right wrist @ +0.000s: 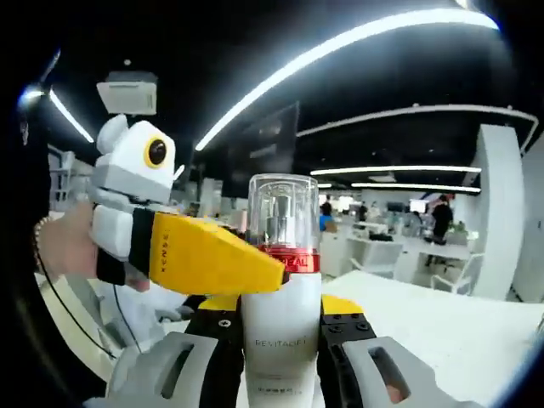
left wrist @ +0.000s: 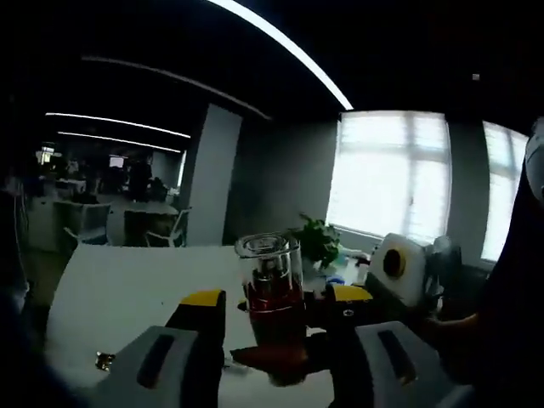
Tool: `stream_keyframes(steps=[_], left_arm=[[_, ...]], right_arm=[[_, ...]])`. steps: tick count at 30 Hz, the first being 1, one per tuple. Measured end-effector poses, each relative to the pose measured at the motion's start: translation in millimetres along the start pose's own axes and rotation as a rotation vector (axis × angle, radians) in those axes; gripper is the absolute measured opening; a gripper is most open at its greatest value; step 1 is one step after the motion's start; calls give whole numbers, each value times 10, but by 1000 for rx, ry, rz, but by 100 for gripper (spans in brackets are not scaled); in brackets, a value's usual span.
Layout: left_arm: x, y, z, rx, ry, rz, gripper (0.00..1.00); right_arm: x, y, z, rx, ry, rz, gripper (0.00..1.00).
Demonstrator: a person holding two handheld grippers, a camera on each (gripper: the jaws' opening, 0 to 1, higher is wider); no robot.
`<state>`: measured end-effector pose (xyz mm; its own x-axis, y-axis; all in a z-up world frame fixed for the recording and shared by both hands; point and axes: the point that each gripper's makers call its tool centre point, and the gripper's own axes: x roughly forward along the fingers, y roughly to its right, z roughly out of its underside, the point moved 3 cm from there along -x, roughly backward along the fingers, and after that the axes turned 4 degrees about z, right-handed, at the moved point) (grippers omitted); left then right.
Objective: Arrange the skincare products in the storage area until every visible bottle or jar stands upright without overlapping.
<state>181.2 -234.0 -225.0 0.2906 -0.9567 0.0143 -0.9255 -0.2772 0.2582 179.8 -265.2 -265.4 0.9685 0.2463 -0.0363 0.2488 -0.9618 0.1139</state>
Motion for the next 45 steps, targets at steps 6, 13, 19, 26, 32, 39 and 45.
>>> stream_keyframes(steps=[6,13,19,26,32,39,45], left_arm=[[7,-73,103,-16,-17,-82,39],[70,-8,134,50,-46,-62,25],[4,-21,174,40,-87,32,24],[-22,11,185,16,-157,167,23],[-25,124,196,158,-248,334,23],[-116,417,256,201,-285,578,23],[-141,507,277,212,-292,661,23]], right_arm=[[-5,2,-6,-35,15,71,24],[5,-37,34,-52,2,84,24],[-42,-29,55,-4,3,67,24],[-107,-117,-9,-6,22,-111,26],[-200,-106,-12,68,13,-313,28],[-441,-283,-17,103,9,-581,27],[-514,-352,-18,102,4,-683,25]])
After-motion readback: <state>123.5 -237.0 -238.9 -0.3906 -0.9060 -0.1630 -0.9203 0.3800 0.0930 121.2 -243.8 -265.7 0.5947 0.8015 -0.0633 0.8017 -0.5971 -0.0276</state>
